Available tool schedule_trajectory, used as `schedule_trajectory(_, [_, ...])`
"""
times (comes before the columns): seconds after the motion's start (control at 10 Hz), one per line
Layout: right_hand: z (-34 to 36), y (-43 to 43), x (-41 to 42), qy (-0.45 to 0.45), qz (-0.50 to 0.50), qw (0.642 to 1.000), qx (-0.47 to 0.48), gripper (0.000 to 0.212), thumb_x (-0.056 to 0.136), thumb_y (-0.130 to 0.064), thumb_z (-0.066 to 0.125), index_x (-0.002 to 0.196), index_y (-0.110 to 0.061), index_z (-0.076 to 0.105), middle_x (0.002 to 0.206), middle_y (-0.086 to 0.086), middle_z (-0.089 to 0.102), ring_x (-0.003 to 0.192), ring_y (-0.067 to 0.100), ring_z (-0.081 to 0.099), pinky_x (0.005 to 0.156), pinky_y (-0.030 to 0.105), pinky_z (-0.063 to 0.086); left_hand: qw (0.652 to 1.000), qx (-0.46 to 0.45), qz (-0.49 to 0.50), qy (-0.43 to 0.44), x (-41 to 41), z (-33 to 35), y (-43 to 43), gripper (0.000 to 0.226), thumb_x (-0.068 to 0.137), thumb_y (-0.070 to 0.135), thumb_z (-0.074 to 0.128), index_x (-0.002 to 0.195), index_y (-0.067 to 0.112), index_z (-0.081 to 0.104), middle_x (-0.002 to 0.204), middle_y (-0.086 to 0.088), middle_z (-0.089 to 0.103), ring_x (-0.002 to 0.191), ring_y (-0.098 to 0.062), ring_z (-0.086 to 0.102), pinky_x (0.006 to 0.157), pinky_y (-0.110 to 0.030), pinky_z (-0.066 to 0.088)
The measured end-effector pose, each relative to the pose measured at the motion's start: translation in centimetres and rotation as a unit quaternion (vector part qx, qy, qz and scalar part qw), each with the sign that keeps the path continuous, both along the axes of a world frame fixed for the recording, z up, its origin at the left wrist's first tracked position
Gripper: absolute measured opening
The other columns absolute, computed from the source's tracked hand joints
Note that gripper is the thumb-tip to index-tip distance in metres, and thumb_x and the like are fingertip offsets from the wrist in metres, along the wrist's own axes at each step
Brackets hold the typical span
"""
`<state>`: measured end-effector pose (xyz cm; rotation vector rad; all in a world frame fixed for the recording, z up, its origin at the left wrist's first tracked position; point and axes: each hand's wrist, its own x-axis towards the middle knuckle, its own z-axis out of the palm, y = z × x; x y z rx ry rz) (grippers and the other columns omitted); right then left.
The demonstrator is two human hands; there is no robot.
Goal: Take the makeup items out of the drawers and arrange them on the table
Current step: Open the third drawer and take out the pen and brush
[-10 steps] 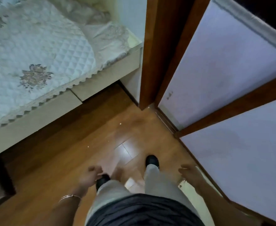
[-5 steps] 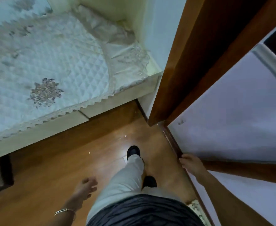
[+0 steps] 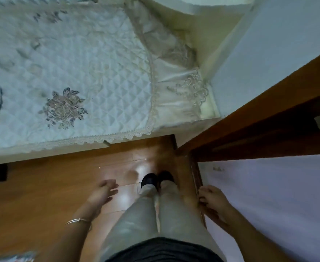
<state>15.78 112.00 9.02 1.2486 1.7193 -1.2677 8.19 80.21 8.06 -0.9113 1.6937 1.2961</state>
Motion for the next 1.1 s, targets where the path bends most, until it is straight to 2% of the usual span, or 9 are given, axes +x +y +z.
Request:
schedule_trajectory(0.1, [-3.2, 1.2, -3.5, -0.018, 0.092, 0.996, 0.011, 0.01, 0.079, -0.026, 0.057, 0.072, -0.034, 0.054, 0.099, 0.009, 0.064, 0.096, 0.031, 0.061, 0.095, 0.048, 0.05, 0.998, -0.001, 0.066, -0.01, -0.8, -0.9, 2.4, 0.015, 0.095, 0.015, 0.043, 0.106, 0.012, 0.052, 0.112, -0.009, 0.058, 0.101, -0.024, 0.055, 0.096, -0.037, 0.039])
schedule_trajectory(0.2, [-3.7, 0.3, -9.1, -0.004, 0.128, 0.992, -0.008, 0.011, 0.089, -0.018, 0.051, 0.079, -0.02, 0.055, 0.088, 0.008, 0.06, 0.078, 0.019, 0.058, 0.073, 0.022, 0.051, 0.993, 0.033, 0.113, -0.007, -2.8, -3.3, 4.5, 0.017, 0.094, 0.013, 0.044, 0.107, 0.011, 0.055, 0.113, -0.011, 0.059, 0.101, -0.025, 0.056, 0.095, -0.037, 0.041])
schedule_trajectory(0.4, [-6.2, -1.7, -18.6, 0.086, 0.025, 0.995, -0.053, 0.017, 0.093, -0.017, 0.048, 0.097, -0.01, 0.063, 0.117, 0.017, 0.06, 0.105, 0.026, 0.057, 0.092, 0.034, 0.043, 0.969, 0.056, 0.24, 0.005, -9.3, -7.6, 8.7, 0.019, 0.097, 0.008, 0.034, 0.097, 0.008, 0.052, 0.123, -0.012, 0.053, 0.113, -0.024, 0.052, 0.089, -0.032, 0.044])
schedule_trajectory(0.5, [-7.3, -1.9, -19.6, 0.047, -0.125, 0.982, -0.131, 0.014, 0.092, -0.01, 0.048, 0.082, -0.012, 0.059, 0.098, 0.012, 0.059, 0.108, 0.038, 0.057, 0.089, 0.035, 0.048, 0.914, 0.113, 0.389, -0.001, -11.6, -9.5, 8.8, 0.033, 0.099, 0.01, 0.022, 0.073, 0.014, 0.041, 0.143, -0.019, 0.039, 0.126, -0.03, 0.046, 0.088, -0.032, 0.049])
schedule_trajectory(0.6, [-8.1, -1.7, -19.1, 0.066, -0.226, 0.949, -0.208, 0.025, 0.09, -0.002, 0.045, 0.073, -0.019, 0.052, 0.079, 0.0, 0.056, 0.121, 0.033, 0.051, 0.087, 0.031, 0.044, 0.832, 0.233, 0.503, 0.018, -11.6, -11.3, 7.6, 0.023, 0.096, 0.014, 0.035, 0.076, 0.011, 0.047, 0.122, -0.019, 0.055, 0.084, -0.023, 0.06, 0.072, -0.034, 0.058])
schedule_trajectory(0.7, [-8.4, -1.0, -18.5, 0.072, -0.252, 0.935, -0.24, 0.024, 0.091, -0.002, 0.044, 0.076, -0.017, 0.054, 0.082, -0.001, 0.059, 0.131, 0.026, 0.043, 0.113, 0.036, 0.028, 0.84, 0.268, 0.468, 0.051, -11.2, -10.1, 8.0, 0.021, 0.073, -0.008, 0.055, 0.069, 0.01, 0.045, 0.07, -0.005, 0.043, 0.061, -0.014, 0.048, 0.081, -0.03, 0.052])
schedule_trajectory(0.8, [-8.6, 0.0, -16.9, 0.057, -0.239, 0.936, -0.25, 0.015, 0.091, -0.004, 0.048, 0.082, -0.013, 0.057, 0.088, 0.001, 0.062, 0.114, 0.023, 0.057, 0.099, 0.033, 0.042, 0.884, 0.188, 0.427, 0.04, -9.9, -8.3, 9.3, 0.032, 0.087, -0.009, 0.028, 0.066, 0.01, 0.041, 0.066, -0.004, 0.046, 0.05, -0.009, 0.058, 0.067, -0.018, 0.052])
schedule_trajectory(0.9, [-9.4, 0.5, -14.1, 0.052, -0.256, 0.926, -0.273, 0.012, 0.093, -0.008, 0.046, 0.094, -0.012, 0.057, 0.096, 0.003, 0.063, 0.092, 0.018, 0.06, 0.088, 0.032, 0.044, 0.886, 0.171, 0.429, 0.037, -7.0, -7.5, 9.9, 0.031, 0.092, -0.003, 0.03, 0.072, 0.009, 0.051, 0.07, -0.003, 0.065, 0.064, -0.007, 0.064, 0.07, -0.019, 0.05])
schedule_trajectory(1.1, [-7.4, -0.1, -7.8, 0.056, -0.261, 0.918, -0.294, 0.02, 0.097, -0.017, 0.038, 0.099, -0.014, 0.058, 0.104, 0.002, 0.06, 0.094, 0.018, 0.058, 0.081, 0.03, 0.045, 0.905, 0.165, 0.392, 0.028, -1.0, -5.2, 8.6, 0.025, 0.094, 0.004, 0.032, 0.084, 0.01, 0.054, 0.091, -0.004, 0.063, 0.088, -0.015, 0.06, 0.083, -0.028, 0.046])
